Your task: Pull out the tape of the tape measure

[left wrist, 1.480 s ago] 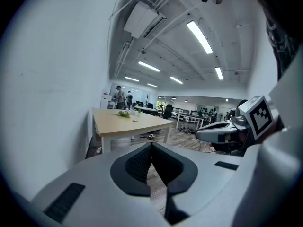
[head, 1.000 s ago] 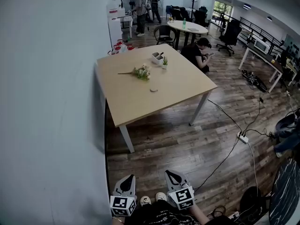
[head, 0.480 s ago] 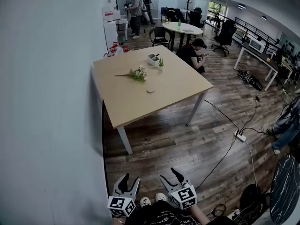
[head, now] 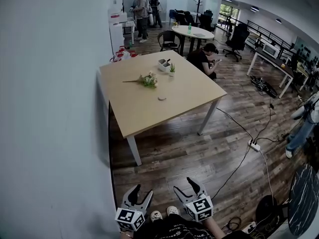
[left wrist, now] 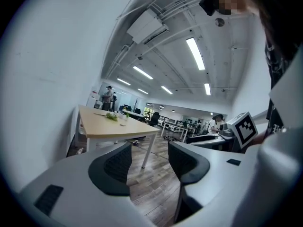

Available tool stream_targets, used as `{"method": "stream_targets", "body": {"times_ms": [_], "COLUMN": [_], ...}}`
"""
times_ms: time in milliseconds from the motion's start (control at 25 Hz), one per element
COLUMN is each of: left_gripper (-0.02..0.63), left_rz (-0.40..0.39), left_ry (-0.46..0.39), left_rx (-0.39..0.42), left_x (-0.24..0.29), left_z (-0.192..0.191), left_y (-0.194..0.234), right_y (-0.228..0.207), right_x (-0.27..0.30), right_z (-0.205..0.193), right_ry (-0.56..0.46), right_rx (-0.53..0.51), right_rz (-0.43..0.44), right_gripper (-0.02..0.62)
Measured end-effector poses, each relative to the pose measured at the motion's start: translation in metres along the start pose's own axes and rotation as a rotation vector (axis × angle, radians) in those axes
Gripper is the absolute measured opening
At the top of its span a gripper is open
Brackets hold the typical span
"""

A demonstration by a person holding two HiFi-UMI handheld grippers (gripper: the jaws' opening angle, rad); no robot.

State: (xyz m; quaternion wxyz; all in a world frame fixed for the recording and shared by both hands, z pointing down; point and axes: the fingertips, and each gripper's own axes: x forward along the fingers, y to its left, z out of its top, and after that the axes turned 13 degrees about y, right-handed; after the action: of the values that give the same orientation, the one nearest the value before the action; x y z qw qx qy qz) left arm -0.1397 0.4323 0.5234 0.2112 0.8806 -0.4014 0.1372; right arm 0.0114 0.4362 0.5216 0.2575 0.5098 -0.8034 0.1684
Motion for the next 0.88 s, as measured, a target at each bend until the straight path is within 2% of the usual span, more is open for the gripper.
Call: {"method": "stream_targets", "body": {"times_ms": [160,400,600,760,880], "left_gripper": [0.242,0.247,0.247,0.247,0.247], "left_rz": [-0.02,-0.021,-0.082,-0.052,-0.024], "left_ry": [0.013,0.025,0.076,0.065,0.073], "left_rx": [0.048,0.018,0.003,-0.013,0.006], "left_x": [0.001,0.007,0.034,0.053,0.078], "left_z": [0.003,0.005,0.001,0.016,0.032], "left_y": [0.006,0.02,0.023,0.027,0.035], "right_y": [0.011,0.009,-0.015,-0.032,-0.054], "right_x": [0.008,0.025,0.057,0.077,0.097], "right_z": [-0.001,0.001,0.002,0.01,0.024], "right_ry": [0.016,0.026,0.03,0.058,0.069], "right_rx": [-0.006,-0.003,0.032,-0.007,-0.039], "right_rz": [-0.007,0.013,0.039,0.069,0.089], "right_gripper": [0.296,0.296,0.296,0.296,0.296]}}
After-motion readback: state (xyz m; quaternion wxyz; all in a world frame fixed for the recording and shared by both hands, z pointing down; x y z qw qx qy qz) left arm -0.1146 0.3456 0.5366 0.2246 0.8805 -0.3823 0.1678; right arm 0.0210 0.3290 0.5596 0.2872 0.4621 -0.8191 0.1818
